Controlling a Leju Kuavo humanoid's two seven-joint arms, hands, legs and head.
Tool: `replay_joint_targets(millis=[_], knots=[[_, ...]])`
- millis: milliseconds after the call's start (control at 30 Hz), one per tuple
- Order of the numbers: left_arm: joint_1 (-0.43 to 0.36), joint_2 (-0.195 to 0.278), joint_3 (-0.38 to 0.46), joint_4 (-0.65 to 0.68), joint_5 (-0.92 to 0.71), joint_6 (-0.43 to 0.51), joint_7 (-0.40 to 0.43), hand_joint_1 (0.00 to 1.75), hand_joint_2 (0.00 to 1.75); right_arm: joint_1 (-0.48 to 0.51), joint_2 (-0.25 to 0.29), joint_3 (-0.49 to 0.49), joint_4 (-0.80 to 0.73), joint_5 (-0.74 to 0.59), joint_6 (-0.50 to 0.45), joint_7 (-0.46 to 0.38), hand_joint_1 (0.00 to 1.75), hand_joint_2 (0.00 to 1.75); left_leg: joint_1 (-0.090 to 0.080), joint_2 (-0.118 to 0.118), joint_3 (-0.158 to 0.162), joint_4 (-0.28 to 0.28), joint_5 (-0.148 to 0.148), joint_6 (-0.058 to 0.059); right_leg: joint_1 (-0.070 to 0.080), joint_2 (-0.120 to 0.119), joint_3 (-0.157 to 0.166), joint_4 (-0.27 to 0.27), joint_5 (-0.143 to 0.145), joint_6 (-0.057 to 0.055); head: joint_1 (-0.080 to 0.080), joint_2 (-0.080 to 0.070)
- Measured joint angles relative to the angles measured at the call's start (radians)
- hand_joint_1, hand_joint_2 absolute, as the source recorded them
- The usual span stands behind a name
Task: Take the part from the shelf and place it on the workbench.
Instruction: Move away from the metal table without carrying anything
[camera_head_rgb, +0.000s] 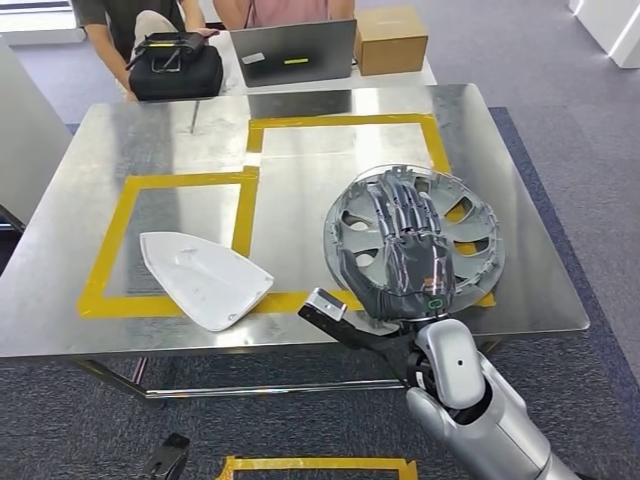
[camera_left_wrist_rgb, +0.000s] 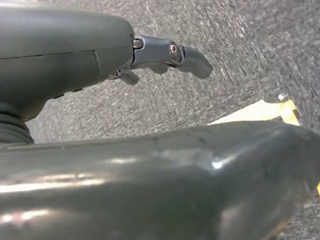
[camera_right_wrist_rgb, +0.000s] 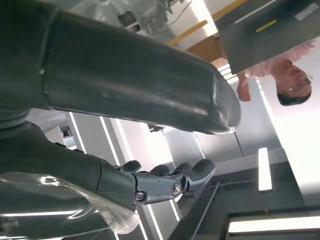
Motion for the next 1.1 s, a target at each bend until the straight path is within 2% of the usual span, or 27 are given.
replay_joint_targets(millis=[67, 100, 133, 167, 200, 267, 300, 367, 400, 500, 533, 667, 833, 1100], knots=[[-0.002, -0.001, 0.008, -0.001, -0.005, -0.001, 0.000, 0.00, 0.00, 0.001, 0.001, 0.000, 0.000, 0.001, 0.000, 0.000, 0.00, 0.00, -0.002, 0.024, -0.060, 0.132, -0.063, -0.001, 0.006, -0.021, 0.002, 0.000, -0.002, -0.010, -0.004, 0.000], [-0.002, -0.001, 0.010, -0.001, -0.008, -0.002, 0.000, 0.00, 0.00, 0.002, 0.001, 0.000, 0.000, 0.002, 0.001, 0.000, 0.00, 0.00, -0.002, 0.026, -0.088, 0.194, -0.086, -0.001, 0.009, -0.031, 0.002, 0.000, -0.003, -0.012, -0.004, 0.000], [-0.001, -0.002, 0.011, -0.001, -0.010, -0.002, 0.000, 0.00, 0.00, 0.003, 0.001, 0.000, 0.000, 0.002, 0.001, 0.000, 0.00, 0.00, -0.003, 0.026, -0.104, 0.230, -0.094, 0.001, 0.013, -0.041, 0.003, 0.000, -0.004, -0.014, -0.004, 0.000], [0.001, -0.003, 0.012, -0.001, -0.012, -0.002, 0.000, 0.00, 0.00, 0.003, 0.001, 0.000, 0.000, 0.002, 0.002, 0.000, 0.00, 0.00, -0.004, 0.027, -0.102, 0.227, -0.081, 0.004, 0.015, -0.050, 0.004, 0.000, -0.005, -0.015, -0.004, 0.000], [0.002, -0.003, 0.014, -0.001, -0.014, -0.002, 0.000, 0.00, 0.00, 0.003, 0.001, 0.000, 0.000, 0.002, 0.002, 0.000, 0.00, 0.00, -0.006, 0.030, -0.079, 0.185, -0.052, 0.008, 0.018, -0.058, 0.006, 0.000, -0.006, -0.015, -0.004, 0.000], [0.002, -0.003, 0.018, -0.001, -0.019, -0.002, 0.000, 0.00, 0.00, 0.003, 0.001, 0.000, 0.000, 0.002, 0.002, 0.000, 0.00, 0.00, -0.014, 0.051, -0.008, 0.048, 0.007, 0.022, 0.023, -0.072, 0.010, 0.001, -0.011, -0.013, -0.004, 0.000], [0.001, -0.003, 0.021, -0.002, -0.023, -0.002, 0.000, 0.00, 0.00, 0.003, 0.001, 0.000, 0.000, 0.002, 0.003, 0.001, 0.00, 0.00, -0.019, 0.062, 0.018, -0.005, 0.021, 0.028, 0.026, -0.077, 0.010, 0.002, -0.013, -0.009, -0.003, 0.000], [0.002, -0.004, 0.028, -0.005, -0.032, -0.001, 0.000, 0.00, 0.00, 0.002, 0.001, 0.000, 0.000, 0.001, 0.008, 0.002, 0.00, 0.00, -0.026, 0.070, 0.036, -0.045, 0.020, 0.034, 0.029, -0.085, 0.008, 0.002, -0.015, -0.001, -0.003, 0.000], [0.004, -0.005, 0.032, -0.006, -0.037, 0.000, 0.000, 0.00, 0.00, 0.002, 0.001, 0.000, 0.000, -0.001, 0.012, 0.002, 0.00, 0.00, -0.025, 0.067, 0.034, -0.049, 0.021, 0.033, 0.029, -0.087, 0.007, 0.002, -0.016, -0.004, -0.002, 0.000], [0.009, -0.008, 0.036, -0.009, -0.047, 0.003, 0.000, 0.00, 0.00, 0.002, 0.000, 0.001, 0.000, -0.010, 0.023, 0.003, 0.00, 0.00, -0.025, 0.064, 0.033, -0.053, 0.024, 0.029, 0.030, -0.087, 0.008, -0.001, -0.014, -0.022, -0.001, 0.000], [0.009, -0.009, 0.037, -0.011, -0.048, 0.003, 0.000, 0.00, 0.00, 0.002, 0.000, 0.001, 0.000, -0.011, 0.023, 0.003, 0.00, 0.00, -0.026, 0.064, 0.033, -0.053, 0.024, 0.030, 0.029, -0.087, 0.009, -0.003, -0.012, -0.022, -0.001, 0.000], [0.008, -0.012, 0.040, -0.014, -0.051, 0.004, 0.000, 0.00, 0.00, 0.002, 0.000, 0.001, 0.000, -0.012, 0.024, 0.003, 0.00, 0.00, -0.028, 0.065, 0.032, -0.052, 0.021, 0.036, 0.027, -0.085, 0.011, -0.010, -0.007, -0.013, -0.001, 0.000], [0.008, -0.012, 0.041, -0.019, -0.061, 0.006, 0.000, 0.00, 0.00, 0.002, 0.000, 0.001, 0.000, -0.012, 0.025, 0.003, 0.00, 0.00, -0.031, 0.065, 0.032, -0.050, 0.021, 0.040, 0.024, -0.084, 0.012, -0.012, -0.007, 0.008, -0.002, 0.000], [0.009, -0.013, 0.040, -0.035, -0.124, 0.020, 0.016, 0.00, 0.00, 0.003, 0.000, 0.001, 0.000, -0.001, 0.035, 0.008, 0.00, 0.00, -0.029, 0.065, 0.032, -0.049, 0.022, 0.041, 0.025, -0.084, 0.011, -0.012, -0.006, 0.010, -0.002, 0.000]])
